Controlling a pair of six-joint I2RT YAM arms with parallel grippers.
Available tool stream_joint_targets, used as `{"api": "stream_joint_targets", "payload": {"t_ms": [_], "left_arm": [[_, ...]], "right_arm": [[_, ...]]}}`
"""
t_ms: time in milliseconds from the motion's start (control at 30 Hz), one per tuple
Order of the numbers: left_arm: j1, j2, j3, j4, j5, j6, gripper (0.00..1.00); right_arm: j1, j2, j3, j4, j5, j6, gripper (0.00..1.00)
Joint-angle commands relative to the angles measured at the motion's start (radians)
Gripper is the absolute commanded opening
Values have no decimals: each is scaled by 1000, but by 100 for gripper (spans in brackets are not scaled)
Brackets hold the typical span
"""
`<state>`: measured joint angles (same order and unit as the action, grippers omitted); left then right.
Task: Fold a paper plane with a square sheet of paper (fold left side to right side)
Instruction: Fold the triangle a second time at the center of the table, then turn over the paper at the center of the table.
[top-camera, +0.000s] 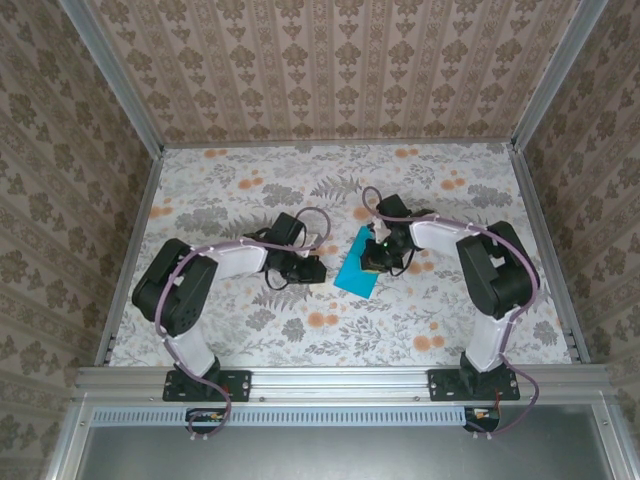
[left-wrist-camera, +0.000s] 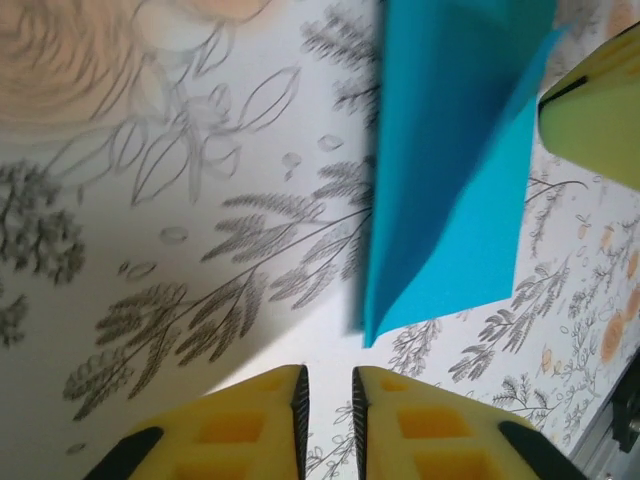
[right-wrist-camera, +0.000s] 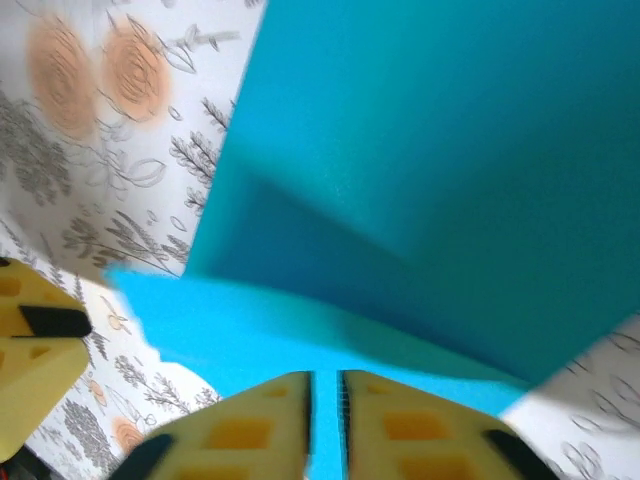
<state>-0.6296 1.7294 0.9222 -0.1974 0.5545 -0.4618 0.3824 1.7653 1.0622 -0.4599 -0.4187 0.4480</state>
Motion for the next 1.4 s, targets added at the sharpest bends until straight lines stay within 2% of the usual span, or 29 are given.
{"api": "stream_joint_targets", "payload": {"t_ms": [0,200,400,467,633,800,933,1133,1233,1367], "left_arm": [[-8,7,81,2,23,34,30],[-46,127,204,22,53,40,41],[-64,210,278,33,71,40,43],[-65,218,288,33,70,43,38],[-63,190,274,37,25,51,15],[-44,125,217,58,4,46,9],[-34,100,198,63,-2,42,9],[-33,99,196,65,-1,38,10],[-33,98,195,64,-4,38,11],[-25,85,189,64,-10,32,20]], "right_arm": [[-34,-117,-51,21,96,-5,28],[-99,-235,-167,75,96,24,50],[-107,-277,-218,93,70,31,59],[-108,-274,-223,89,59,30,61],[-107,-261,-232,100,28,40,66],[-106,-240,-258,209,-80,110,68],[-100,-208,-267,308,-153,168,66],[-79,-130,-247,411,-198,236,62],[-62,-85,-219,449,-217,263,53],[-45,-50,-185,464,-221,272,29]]}}
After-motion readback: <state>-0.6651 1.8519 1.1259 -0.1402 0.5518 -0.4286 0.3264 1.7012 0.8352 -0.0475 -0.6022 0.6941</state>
